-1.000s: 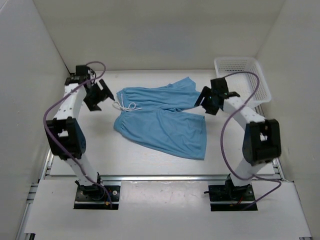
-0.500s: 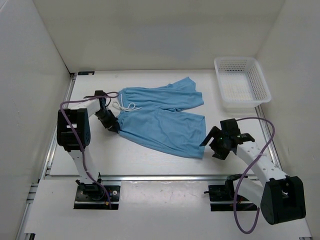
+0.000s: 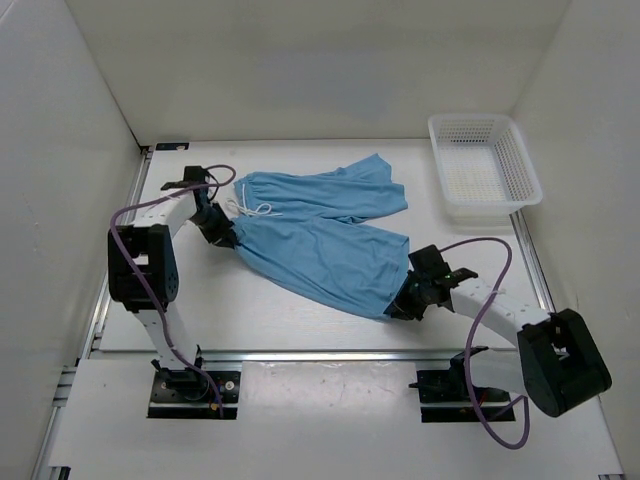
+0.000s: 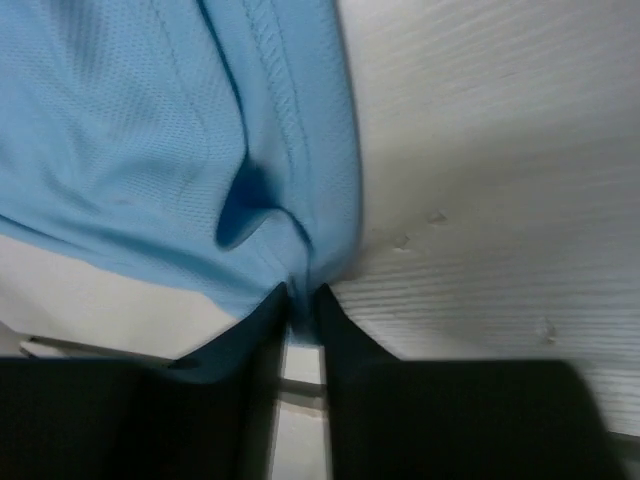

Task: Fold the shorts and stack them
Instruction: Fold the shorts

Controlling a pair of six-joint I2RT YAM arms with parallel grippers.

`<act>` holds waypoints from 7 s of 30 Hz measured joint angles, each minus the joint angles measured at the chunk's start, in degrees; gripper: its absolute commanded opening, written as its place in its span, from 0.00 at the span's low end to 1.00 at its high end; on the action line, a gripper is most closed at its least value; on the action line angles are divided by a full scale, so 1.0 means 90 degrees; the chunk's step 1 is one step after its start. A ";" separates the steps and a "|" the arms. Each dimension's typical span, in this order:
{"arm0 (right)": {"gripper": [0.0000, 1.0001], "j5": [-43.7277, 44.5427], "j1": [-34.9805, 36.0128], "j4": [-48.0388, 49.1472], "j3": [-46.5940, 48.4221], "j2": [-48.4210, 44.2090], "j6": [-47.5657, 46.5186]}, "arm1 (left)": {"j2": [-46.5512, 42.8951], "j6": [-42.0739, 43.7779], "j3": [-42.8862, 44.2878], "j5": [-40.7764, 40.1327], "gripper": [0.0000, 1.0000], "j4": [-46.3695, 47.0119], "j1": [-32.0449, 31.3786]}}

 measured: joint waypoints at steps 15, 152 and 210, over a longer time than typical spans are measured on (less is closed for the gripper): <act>0.00 0.1341 0.0180 -0.1365 0.0850 -0.1705 -0.0539 | -0.1569 0.0182 0.0206 -0.0131 0.10 -0.0794 -0.0107; 0.37 0.2084 0.1800 -0.0952 0.2739 0.2616 -0.2531 | -0.1005 0.0571 -0.1168 -0.0432 0.24 -0.0593 0.0151; 0.02 0.1178 0.1251 -0.1392 0.1343 0.0724 -0.0971 | -0.1474 0.0826 -0.0916 -0.0083 0.10 -0.0874 0.0238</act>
